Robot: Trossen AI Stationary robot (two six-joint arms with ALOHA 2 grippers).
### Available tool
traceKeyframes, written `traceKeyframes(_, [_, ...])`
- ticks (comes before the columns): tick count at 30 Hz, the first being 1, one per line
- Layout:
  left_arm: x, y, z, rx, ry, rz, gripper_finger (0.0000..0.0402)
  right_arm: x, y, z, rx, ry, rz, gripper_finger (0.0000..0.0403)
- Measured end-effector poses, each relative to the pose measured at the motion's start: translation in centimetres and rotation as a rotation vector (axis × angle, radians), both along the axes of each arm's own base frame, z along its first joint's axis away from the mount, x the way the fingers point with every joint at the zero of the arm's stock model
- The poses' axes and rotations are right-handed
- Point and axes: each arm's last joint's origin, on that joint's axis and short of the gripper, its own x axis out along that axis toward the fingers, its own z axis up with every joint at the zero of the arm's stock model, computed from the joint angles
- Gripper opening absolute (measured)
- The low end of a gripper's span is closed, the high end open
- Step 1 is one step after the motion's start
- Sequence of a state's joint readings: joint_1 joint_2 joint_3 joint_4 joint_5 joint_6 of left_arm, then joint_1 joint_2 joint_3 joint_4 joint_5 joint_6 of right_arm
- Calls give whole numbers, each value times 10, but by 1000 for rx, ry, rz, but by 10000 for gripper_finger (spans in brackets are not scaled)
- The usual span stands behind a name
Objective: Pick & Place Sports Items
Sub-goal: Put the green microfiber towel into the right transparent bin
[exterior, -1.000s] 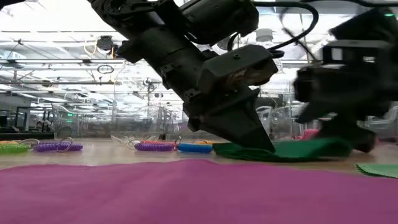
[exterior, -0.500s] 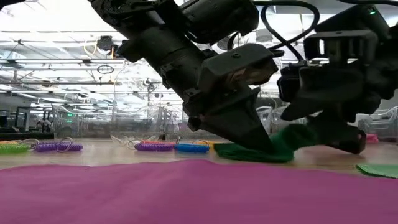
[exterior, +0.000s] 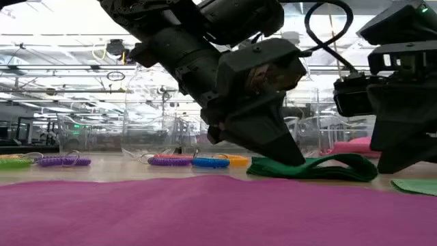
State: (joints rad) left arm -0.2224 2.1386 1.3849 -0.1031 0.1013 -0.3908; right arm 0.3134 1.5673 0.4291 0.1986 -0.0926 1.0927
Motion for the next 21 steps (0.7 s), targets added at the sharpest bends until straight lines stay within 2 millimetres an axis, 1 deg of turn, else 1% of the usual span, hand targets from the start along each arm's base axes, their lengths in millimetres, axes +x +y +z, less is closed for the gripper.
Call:
traceKeyframes(3, [2,3,3,5,-21,34,26,0,-4,5,-34,-21,-18,193])
traceKeyframes(8, [8,14,7,-13,-73,157,26,2,-11,13,-92,-80,-32,193])
traceKeyframes(12, [11,21,8,-10,-90,181,26,3,-14,27,-128,-169,-24,184])
traceKeyframes(14, [11,21,8,0,-91,156,26,1,-15,35,-145,-209,-11,177])
traceKeyframes(17, [8,18,5,-11,-54,71,26,-2,-15,48,-179,-283,22,170])
traceKeyframes(19, [5,14,5,-16,-34,-6,26,-2,-12,62,-196,-387,50,166])
traceKeyframes(21, [0,8,10,17,-21,-66,26,-3,-8,76,-228,-496,93,161])
